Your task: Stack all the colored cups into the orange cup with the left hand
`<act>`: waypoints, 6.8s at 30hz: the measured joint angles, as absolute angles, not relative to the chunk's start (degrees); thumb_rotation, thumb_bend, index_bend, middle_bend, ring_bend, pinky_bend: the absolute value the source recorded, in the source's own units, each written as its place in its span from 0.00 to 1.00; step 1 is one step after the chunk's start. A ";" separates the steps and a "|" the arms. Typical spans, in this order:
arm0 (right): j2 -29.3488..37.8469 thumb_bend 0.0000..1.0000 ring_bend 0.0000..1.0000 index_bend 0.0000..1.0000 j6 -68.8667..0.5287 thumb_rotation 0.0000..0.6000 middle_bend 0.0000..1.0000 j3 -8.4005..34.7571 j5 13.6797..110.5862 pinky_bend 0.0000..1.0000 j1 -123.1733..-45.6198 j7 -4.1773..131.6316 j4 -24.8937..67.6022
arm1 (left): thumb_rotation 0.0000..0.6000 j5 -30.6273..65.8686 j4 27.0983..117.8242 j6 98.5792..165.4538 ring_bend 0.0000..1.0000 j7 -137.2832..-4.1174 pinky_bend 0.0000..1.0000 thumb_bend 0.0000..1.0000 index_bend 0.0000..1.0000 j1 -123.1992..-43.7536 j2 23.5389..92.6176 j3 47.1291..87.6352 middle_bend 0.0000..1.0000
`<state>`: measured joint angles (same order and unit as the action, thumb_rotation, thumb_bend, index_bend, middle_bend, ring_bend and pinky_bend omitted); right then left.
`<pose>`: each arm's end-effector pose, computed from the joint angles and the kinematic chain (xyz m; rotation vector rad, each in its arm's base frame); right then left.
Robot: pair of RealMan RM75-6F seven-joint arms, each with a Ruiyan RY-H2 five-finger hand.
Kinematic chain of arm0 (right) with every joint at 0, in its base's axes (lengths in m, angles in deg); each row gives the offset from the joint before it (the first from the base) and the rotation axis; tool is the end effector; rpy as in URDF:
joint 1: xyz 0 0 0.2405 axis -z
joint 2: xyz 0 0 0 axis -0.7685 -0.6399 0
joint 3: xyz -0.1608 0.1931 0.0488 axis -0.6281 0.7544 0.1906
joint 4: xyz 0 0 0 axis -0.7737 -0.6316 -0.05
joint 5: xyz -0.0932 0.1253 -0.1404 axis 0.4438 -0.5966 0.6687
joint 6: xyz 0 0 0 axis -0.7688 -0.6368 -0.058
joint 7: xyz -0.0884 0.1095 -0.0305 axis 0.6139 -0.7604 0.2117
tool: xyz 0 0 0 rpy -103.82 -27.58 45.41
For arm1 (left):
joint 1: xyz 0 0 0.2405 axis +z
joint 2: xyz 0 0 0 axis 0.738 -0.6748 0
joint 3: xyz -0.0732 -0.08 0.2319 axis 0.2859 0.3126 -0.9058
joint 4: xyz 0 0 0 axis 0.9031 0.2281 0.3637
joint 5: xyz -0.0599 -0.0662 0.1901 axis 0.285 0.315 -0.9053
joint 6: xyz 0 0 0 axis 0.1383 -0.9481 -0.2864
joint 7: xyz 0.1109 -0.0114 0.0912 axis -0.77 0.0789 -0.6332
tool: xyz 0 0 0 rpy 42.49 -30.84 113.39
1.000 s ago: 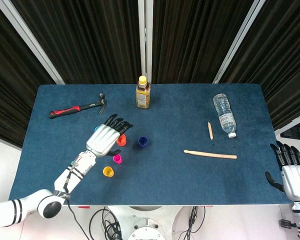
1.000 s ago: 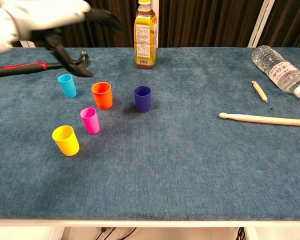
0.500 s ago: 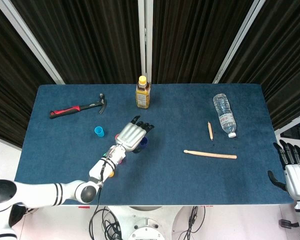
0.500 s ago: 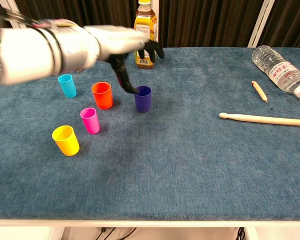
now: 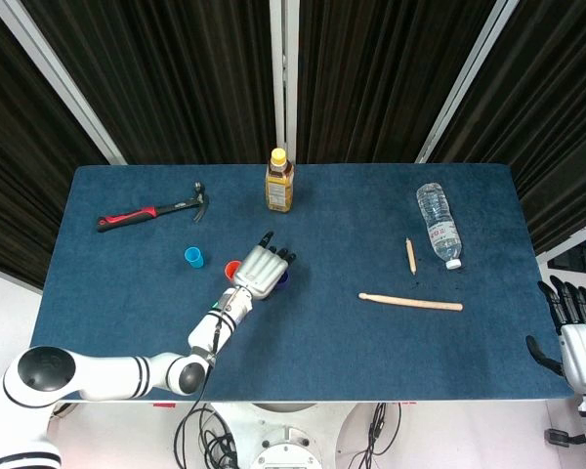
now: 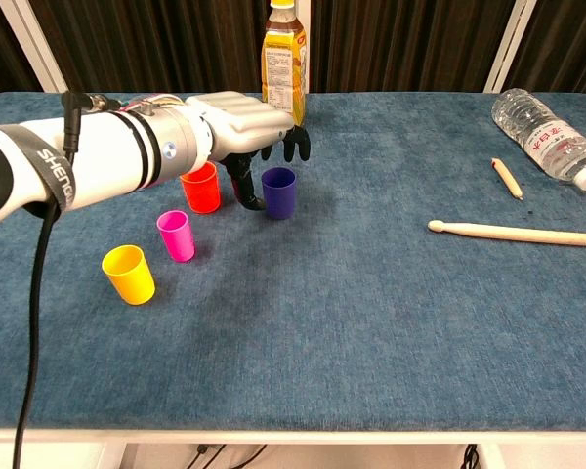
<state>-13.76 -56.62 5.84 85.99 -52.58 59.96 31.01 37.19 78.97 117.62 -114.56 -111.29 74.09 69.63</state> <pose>-0.3418 -0.1686 0.1706 1.3557 -0.8779 0.8700 -0.0432 0.3657 -0.0827 -2.1114 -0.6753 -0.7214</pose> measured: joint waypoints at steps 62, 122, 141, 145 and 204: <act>-14.26 0.28 0.00 0.00 -55.77 1.00 0.00 5.16 86.65 0.00 -52.58 59.51 31.16 | 1.00 42.27 94.39 125.23 0.57 -114.91 0.18 0.33 0.47 -108.34 59.12 66.54 0.48; -16.61 0.28 0.00 0.00 -57.11 1.00 0.00 4.68 89.11 0.00 -52.61 60.88 34.35 | 1.00 12.98 116.93 146.74 0.40 -115.38 0.13 0.25 0.26 -84.64 52.47 46.08 0.33; -18.20 0.28 0.00 0.00 -58.64 1.00 0.00 5.34 89.64 0.00 -52.57 61.88 36.95 | 1.00 8.58 107.05 139.54 0.40 -112.04 0.13 0.25 0.28 -81.36 58.21 50.22 0.33; -18.31 0.28 0.00 0.00 -58.53 1.00 0.00 5.36 89.23 0.00 -52.47 61.81 36.82 | 1.00 8.26 107.03 139.37 0.40 -112.11 0.14 0.25 0.29 -80.78 57.96 51.10 0.35; -18.13 0.28 0.00 0.00 -55.88 1.00 0.00 5.20 86.98 0.00 -52.73 61.85 35.95 | 1.00 2.74 98.42 133.96 0.57 -110.17 0.36 0.29 0.50 -78.28 62.69 56.41 0.51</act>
<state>-18.13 -55.88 5.20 86.98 -52.73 61.85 35.95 2.74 98.42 133.96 -110.17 -78.28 62.69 56.41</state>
